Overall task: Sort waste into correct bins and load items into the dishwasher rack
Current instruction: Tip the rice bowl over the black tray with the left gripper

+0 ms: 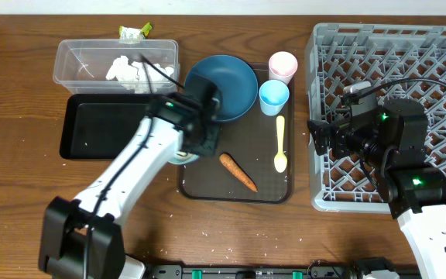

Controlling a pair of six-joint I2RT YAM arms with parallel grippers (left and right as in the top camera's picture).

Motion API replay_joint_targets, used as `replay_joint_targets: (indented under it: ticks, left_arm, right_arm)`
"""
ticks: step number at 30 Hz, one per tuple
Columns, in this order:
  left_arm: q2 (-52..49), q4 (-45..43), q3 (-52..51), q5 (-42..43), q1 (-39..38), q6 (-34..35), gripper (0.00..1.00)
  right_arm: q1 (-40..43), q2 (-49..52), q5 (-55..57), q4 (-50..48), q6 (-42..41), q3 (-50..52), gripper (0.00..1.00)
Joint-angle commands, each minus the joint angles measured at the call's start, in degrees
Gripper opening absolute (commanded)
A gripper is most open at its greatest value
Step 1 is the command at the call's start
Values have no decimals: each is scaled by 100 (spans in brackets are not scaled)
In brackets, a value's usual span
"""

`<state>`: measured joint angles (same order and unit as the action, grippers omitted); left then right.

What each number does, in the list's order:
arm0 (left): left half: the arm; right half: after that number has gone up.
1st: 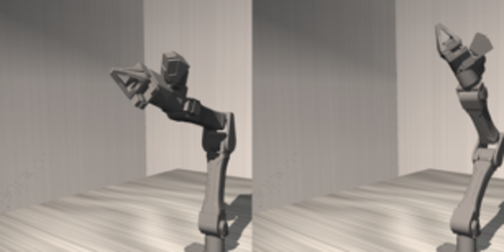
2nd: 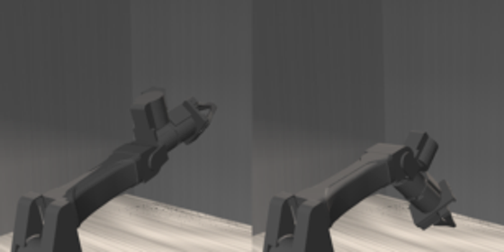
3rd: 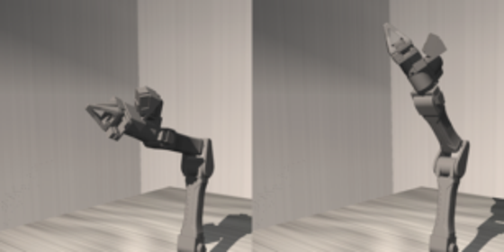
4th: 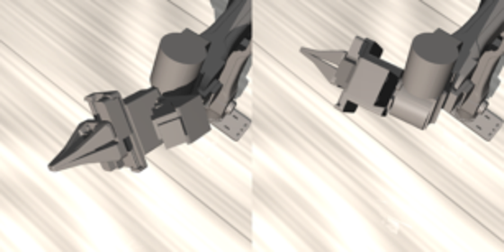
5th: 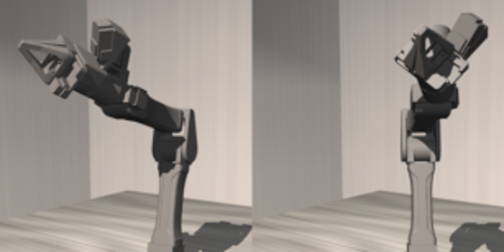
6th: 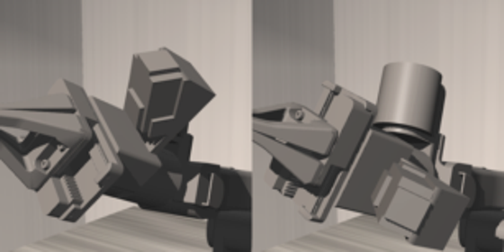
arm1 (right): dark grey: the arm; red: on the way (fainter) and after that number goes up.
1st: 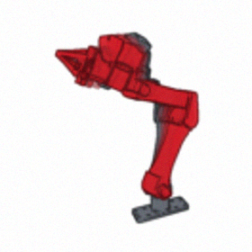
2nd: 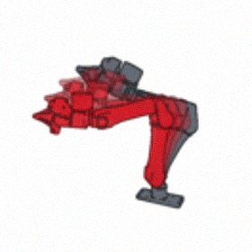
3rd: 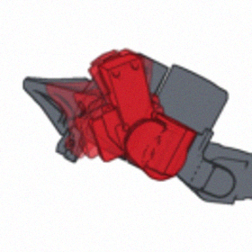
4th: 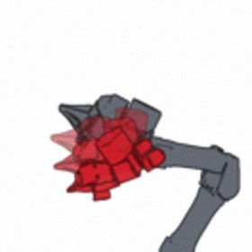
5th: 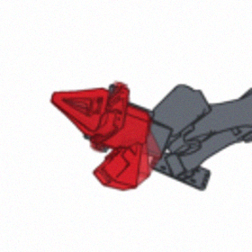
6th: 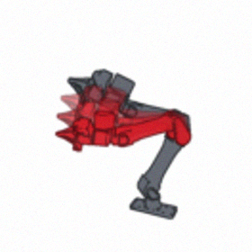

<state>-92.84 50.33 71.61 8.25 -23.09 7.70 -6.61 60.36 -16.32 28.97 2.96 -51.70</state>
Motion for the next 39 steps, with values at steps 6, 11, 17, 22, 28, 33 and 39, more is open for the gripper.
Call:
replay_joint_targets:
  ticks: [6, 11, 17, 22, 28, 33, 39]
  left_arm:
    - [160, -293, 129, 916, 1580, -155, 6]
    - [149, -863, 127, 2245, 2732, -258, 6]
    - [87, -1228, 127, 3438, 3834, -219, 6]
    - [-138, -1228, 125, 4170, 4463, -162, 6]
    - [-531, -1298, 120, 5125, 4942, -164, 6]
    - [-1012, -1497, 120, 6358, 5270, -162, 6]
    - [-1515, -1513, 120, 7075, 5530, -166, 6]
  right_arm:
    - [-55, -11, -63, 20, -74, -109, 99]
    - [-55, -11, -63, 24, -74, -109, 99]
    - [-55, -11, -63, 24, -76, -109, 99]
    - [-55, -11, -63, 39, -76, -109, 99]
    - [-55, -11, -63, 63, -76, -107, 99]
    - [-55, -11, -63, 66, -76, -105, 99]
    - [-55, -11, -61, 66, -74, -105, 99]
